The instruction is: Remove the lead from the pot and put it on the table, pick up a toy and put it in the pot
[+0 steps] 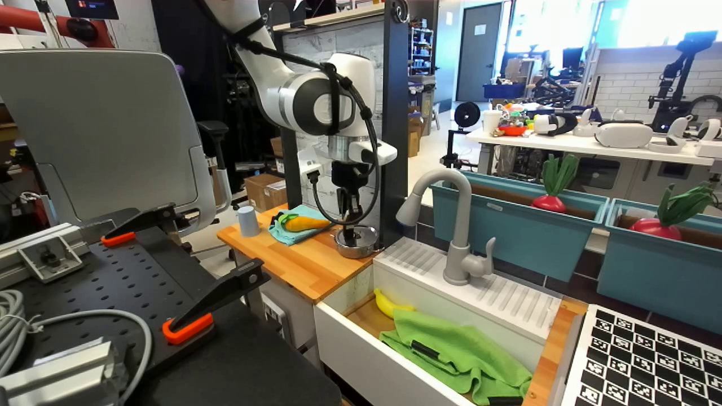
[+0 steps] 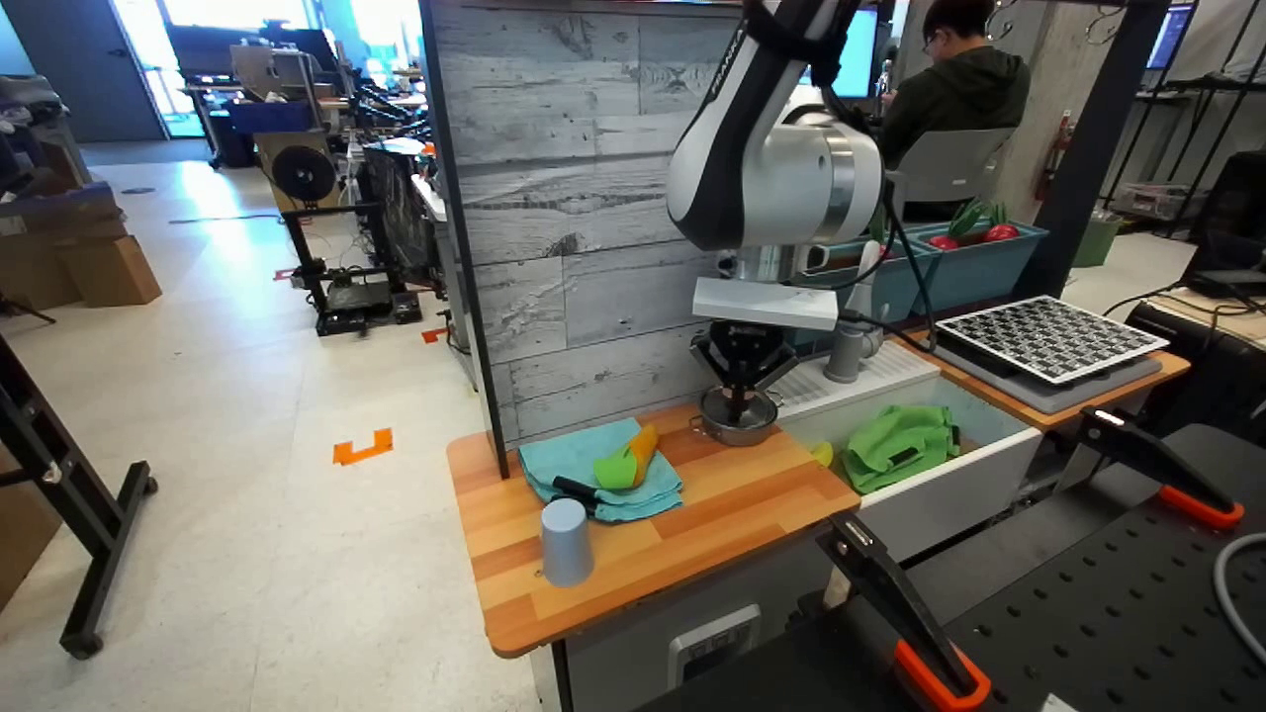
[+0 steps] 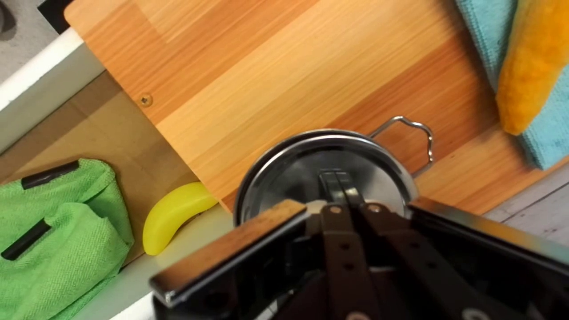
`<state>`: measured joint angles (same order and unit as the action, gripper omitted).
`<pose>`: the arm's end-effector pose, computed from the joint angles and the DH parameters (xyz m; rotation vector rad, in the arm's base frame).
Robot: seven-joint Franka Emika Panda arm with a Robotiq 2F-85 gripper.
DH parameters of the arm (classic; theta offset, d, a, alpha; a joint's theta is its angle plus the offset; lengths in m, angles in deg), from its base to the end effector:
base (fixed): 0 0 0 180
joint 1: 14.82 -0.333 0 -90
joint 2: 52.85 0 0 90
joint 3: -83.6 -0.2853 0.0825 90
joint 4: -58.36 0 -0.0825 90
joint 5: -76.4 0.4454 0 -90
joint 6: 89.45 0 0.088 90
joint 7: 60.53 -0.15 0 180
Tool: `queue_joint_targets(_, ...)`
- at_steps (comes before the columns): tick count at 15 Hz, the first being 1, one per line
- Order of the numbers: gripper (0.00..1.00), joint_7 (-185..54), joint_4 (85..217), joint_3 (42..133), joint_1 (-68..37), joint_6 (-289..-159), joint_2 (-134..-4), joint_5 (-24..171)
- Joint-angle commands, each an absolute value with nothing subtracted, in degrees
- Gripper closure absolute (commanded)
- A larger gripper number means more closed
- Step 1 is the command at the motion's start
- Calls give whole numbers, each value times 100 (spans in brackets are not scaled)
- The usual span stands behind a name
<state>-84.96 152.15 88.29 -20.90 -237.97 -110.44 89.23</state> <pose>0.6525 0.0122 -0.0874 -2.9877 0.8583 0.0787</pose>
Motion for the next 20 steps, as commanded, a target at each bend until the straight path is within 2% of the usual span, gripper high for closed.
queue_joint_targets(1, 67, -8456, 15225, 8860, -2115, -23806, -10984, 8799)
queue_joint_targets(10, 0, -8552, 15156, 8964, -2113, -23883, -10989, 8819)
queue_joint_targets(14, 0, -8630, 15050, 9008, -2152, -23856, -11056, 8806)
queue_joint_targets(15, 3, -8651, 15039, 9019, -2163, -23853, -11067, 8802)
queue_joint_targets(18, 1, -8746, 14969, 9067, -2197, -23837, -11120, 8790)
queue_joint_targets(19, 16, -8774, 14956, 9081, -2206, -23835, -11129, 8787)
queue_joint_targets(20, 25, -8815, 14948, 9115, -2230, -23847, -11141, 8771)
